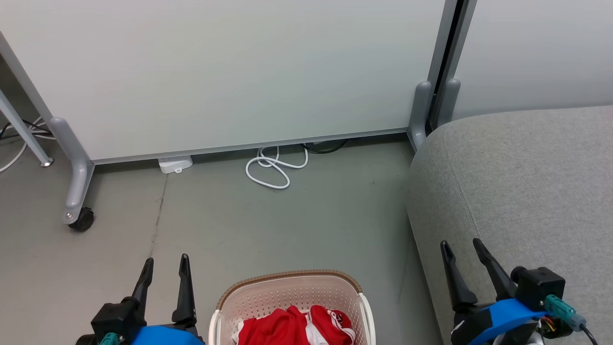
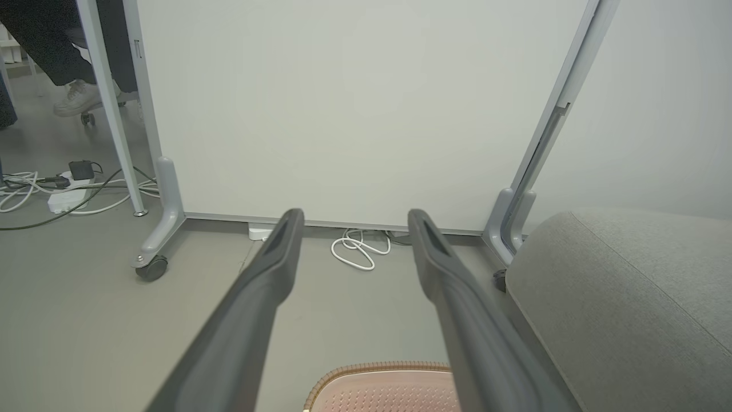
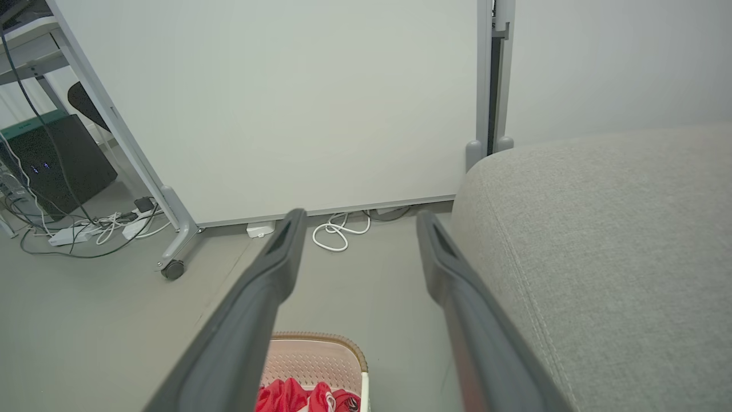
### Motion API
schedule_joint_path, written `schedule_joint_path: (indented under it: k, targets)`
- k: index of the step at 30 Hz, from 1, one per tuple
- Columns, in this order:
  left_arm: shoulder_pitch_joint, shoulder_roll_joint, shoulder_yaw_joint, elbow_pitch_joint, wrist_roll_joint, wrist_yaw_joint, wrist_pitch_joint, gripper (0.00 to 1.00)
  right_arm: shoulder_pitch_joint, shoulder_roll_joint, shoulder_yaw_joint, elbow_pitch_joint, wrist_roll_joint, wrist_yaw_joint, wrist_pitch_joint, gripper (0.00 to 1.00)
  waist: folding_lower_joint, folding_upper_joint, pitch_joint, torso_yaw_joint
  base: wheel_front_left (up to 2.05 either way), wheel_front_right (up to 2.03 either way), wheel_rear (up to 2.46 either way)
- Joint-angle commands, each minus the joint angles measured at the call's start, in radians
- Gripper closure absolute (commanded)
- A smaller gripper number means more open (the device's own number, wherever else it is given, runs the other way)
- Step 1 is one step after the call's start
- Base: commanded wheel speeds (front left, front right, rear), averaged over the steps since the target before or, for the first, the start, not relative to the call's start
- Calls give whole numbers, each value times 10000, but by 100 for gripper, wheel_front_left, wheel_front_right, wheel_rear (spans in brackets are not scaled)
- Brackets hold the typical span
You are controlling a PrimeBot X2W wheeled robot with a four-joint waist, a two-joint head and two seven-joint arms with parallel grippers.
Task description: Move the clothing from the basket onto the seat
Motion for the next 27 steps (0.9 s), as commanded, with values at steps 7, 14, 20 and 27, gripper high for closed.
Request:
schedule_joint_path:
  k: [7,14,20,27]
  targets:
    - [71,29,9,-40,442,20,-194,0,-87,-69,89,14,-500,23,-183,0,0,0,8,6,0,0,0]
    - [53,27,42,-43,582,11,-256,0,-101,-70,86,14,-640,22,-294,0,0,0,56,12,0,0,0]
    - [31,22,55,-33,493,20,-256,0,-72,-70,70,-40,-549,22,-340,0,0,0,67,12,0,0,0]
    - [53,7,62,40,310,53,-256,0,-171,-69,167,-102,-453,22,-350,0,0,0,175,-106,0,0,0]
